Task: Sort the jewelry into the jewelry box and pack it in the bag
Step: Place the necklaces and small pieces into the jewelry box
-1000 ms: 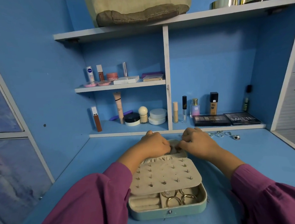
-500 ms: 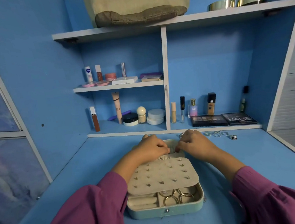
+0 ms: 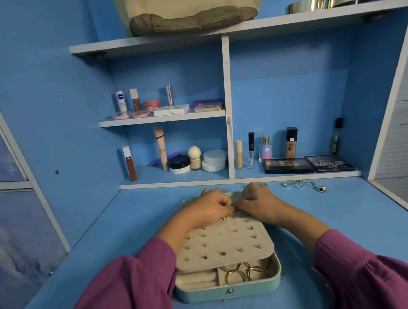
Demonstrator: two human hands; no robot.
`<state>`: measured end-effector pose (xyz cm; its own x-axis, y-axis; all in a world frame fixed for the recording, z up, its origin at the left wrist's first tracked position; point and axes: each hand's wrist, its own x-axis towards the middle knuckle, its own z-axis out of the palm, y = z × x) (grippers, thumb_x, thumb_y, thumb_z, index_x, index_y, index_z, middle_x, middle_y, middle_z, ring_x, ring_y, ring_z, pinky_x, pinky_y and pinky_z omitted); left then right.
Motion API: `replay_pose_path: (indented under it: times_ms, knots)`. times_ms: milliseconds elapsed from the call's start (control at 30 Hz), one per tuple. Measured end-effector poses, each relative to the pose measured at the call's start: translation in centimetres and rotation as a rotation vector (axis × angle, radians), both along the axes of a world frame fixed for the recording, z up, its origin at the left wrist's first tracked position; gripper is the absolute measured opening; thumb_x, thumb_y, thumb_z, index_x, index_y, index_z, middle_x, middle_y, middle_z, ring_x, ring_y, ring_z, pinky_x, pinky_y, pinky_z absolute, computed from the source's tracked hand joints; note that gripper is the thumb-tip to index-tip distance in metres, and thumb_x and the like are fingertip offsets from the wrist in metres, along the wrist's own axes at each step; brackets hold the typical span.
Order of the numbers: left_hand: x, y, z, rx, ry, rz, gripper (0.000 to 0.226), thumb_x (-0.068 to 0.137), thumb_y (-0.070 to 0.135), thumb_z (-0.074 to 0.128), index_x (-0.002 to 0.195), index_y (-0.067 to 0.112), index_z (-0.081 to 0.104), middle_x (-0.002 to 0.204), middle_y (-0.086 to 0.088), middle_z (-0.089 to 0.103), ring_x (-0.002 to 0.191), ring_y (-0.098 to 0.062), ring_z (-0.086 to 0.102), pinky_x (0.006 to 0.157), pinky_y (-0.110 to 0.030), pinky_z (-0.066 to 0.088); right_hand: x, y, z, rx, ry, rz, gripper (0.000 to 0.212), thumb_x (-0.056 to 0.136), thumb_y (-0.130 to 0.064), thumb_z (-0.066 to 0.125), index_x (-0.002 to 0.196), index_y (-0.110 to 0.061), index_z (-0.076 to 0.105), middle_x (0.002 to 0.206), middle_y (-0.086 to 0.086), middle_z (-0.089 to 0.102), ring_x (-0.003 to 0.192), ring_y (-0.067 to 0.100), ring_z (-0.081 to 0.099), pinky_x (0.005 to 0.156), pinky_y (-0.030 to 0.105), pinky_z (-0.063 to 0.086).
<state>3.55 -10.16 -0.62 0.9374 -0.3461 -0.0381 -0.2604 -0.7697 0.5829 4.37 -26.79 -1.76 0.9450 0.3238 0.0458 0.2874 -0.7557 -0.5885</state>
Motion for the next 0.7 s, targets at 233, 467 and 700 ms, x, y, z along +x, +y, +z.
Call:
replay_pose_path:
  times_ms: [233, 467, 700]
  knots:
    - [-0.02, 0.05, -0.08, -0.039, -0.039, 0.000, 0.023, 0.092, 0.031, 0.060, 0.069, 0.026, 0.058, 0.095, 0.006, 0.050, 0.098, -0.012, 0.042, 0.092, -0.032, 0.038, 0.56, -0.66, -0.17, 0.293, -0.030, -0.052, 0.032, 0.090, -0.017, 0.048, 0.069, -0.017, 0.072, 0.083, -0.007, 0.064, 0.084, 0.013, 0.056, 0.074, 0.027, 0.043]
    - [-0.03, 0.17, 0.02, -0.115, -0.033, 0.011, 0.012, 0.086, 0.018, 0.065, 0.081, 0.010, 0.073, 0.094, -0.003, 0.060, 0.092, -0.013, 0.052, 0.092, -0.039, 0.046, 0.77, -0.57, -0.64, 0.220, -0.039, -0.008, 0.041, 0.087, -0.053, 0.039, 0.058, -0.051, 0.068, 0.100, 0.000, 0.062, 0.101, 0.018, 0.054, 0.095, 0.041, 0.042]
    - [0.02, 0.21, -0.05, -0.080, -0.029, 0.033, 0.010, 0.077, 0.025, 0.074, 0.078, 0.015, 0.073, 0.098, -0.002, 0.062, 0.094, -0.019, 0.059, 0.091, -0.043, 0.050, 0.92, -0.57, -0.68, 0.111, -0.081, -0.020, 0.052, 0.090, -0.053, 0.033, 0.055, -0.038, 0.068, 0.100, 0.002, 0.059, 0.105, 0.020, 0.047, 0.098, 0.042, 0.037]
